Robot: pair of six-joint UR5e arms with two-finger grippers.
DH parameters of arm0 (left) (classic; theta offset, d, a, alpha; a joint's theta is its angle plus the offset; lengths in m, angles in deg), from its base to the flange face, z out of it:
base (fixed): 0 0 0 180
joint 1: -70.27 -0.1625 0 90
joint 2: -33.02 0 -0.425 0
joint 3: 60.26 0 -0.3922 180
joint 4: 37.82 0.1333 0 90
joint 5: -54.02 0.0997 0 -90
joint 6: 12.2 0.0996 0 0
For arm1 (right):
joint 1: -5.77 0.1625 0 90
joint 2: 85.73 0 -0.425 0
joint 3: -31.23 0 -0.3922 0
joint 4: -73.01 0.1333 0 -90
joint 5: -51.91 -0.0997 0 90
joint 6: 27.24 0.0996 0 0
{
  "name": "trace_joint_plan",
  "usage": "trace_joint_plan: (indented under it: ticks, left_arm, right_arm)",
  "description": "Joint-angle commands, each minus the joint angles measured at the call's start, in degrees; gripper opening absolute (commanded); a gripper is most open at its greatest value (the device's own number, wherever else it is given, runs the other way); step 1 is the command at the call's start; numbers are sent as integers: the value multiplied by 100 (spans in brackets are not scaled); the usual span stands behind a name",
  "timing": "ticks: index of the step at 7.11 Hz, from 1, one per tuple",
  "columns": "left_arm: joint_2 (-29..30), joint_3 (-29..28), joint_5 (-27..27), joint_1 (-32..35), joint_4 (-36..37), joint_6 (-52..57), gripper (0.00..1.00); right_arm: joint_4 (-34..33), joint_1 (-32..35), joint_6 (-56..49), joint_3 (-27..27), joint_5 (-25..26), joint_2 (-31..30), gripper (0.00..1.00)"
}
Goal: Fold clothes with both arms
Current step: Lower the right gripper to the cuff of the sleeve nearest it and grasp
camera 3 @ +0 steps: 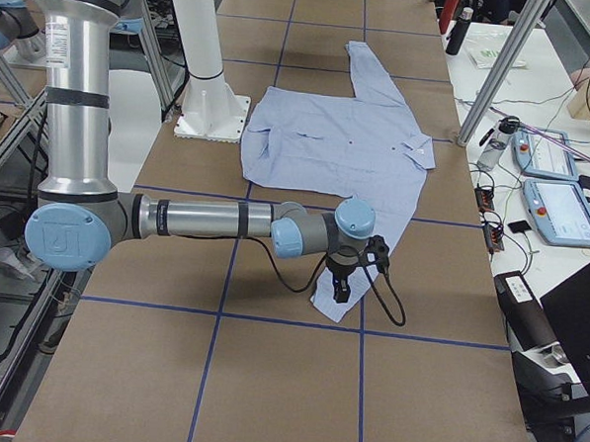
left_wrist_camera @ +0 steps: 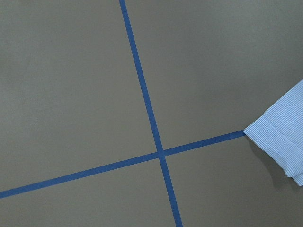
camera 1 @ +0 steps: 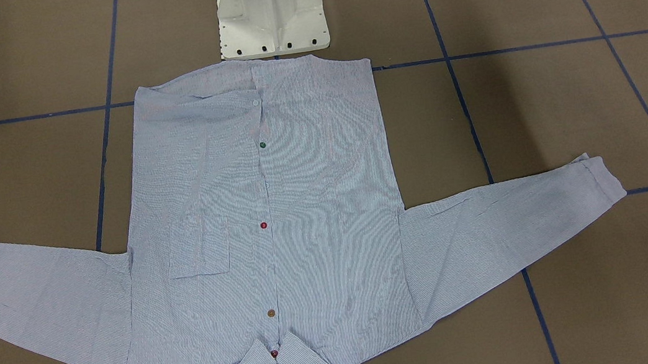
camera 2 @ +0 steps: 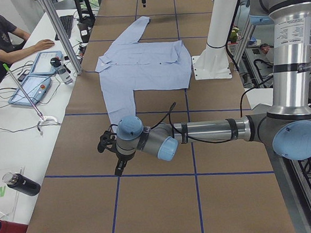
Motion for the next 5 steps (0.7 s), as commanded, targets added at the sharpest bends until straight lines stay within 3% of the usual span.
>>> trace_joint_plan:
  ticks: [1,3,5]
  left_arm:
    - [-14,-55,5,-2,-156,-13,99]
    - [-14,-46,14,-2,-164,-13,99]
    - [-14,-2,-3,-2,-164,-22,99]
  right_arm:
    - [1443,-228,2556,-630,26,67,99]
    - [1665,-256,4056,-621,-9,-64,98]
    - [3354,-623,6276,-639,78,-458,98]
